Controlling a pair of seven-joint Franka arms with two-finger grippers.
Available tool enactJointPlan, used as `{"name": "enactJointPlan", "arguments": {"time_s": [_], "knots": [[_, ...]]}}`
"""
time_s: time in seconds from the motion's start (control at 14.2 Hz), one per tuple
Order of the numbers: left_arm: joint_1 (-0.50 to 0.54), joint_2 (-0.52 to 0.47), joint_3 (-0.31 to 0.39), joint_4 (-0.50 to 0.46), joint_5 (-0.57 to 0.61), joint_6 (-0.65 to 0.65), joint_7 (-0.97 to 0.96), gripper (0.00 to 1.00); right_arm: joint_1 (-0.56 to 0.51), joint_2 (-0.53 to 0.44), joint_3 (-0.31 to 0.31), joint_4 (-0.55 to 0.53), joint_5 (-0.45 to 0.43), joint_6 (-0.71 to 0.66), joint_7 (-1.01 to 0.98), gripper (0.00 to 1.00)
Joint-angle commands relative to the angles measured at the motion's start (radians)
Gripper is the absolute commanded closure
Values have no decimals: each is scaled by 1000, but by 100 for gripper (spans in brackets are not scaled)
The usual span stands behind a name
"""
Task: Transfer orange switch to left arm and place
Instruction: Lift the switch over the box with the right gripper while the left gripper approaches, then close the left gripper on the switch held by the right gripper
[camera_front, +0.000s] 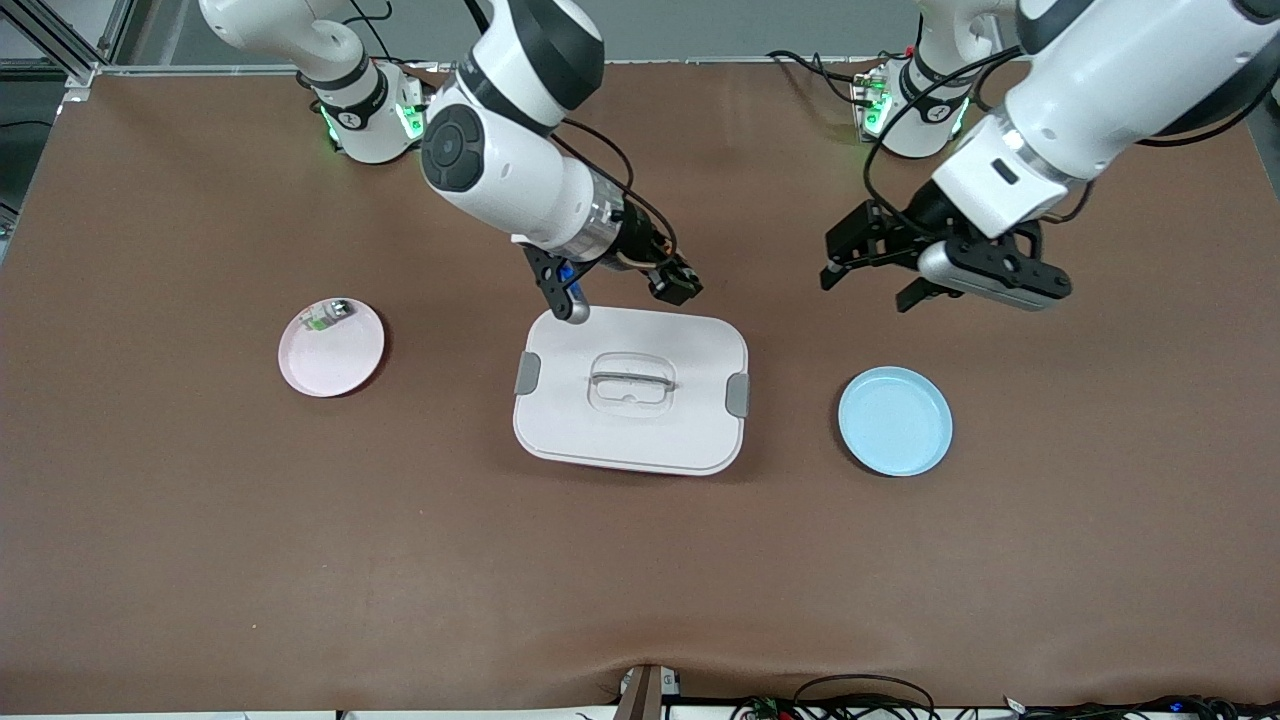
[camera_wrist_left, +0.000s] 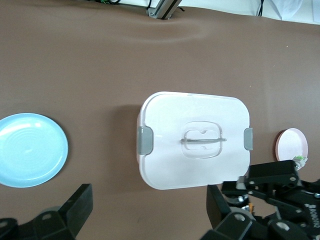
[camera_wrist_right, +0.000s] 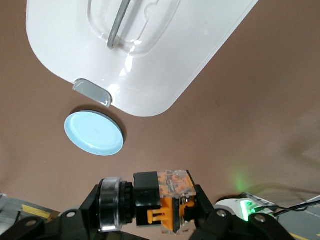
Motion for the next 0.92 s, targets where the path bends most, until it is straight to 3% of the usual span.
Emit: {"name": "enactJointPlan", "arguments": {"time_s": [0.0,0.21,0.42,0.56,0.85], "knots": [[9,-130,1,-238,-150,210,76,0,33,51,-13,68,19,43,67,79],[10,-154,-28,-324,-274,272,225,0,35,55,-13,68,19,45,67,79],[9,-158,-33,-351,-294,281,245,0,35,55,-13,68,20,44,67,79],[4,-151,-42,-371,-376,284,245,0,34,55,-13,68,19,44,67,79],[4,-127,-117,-413,-467,373,245,0,34,55,-13,68,19,44,67,79]]}}
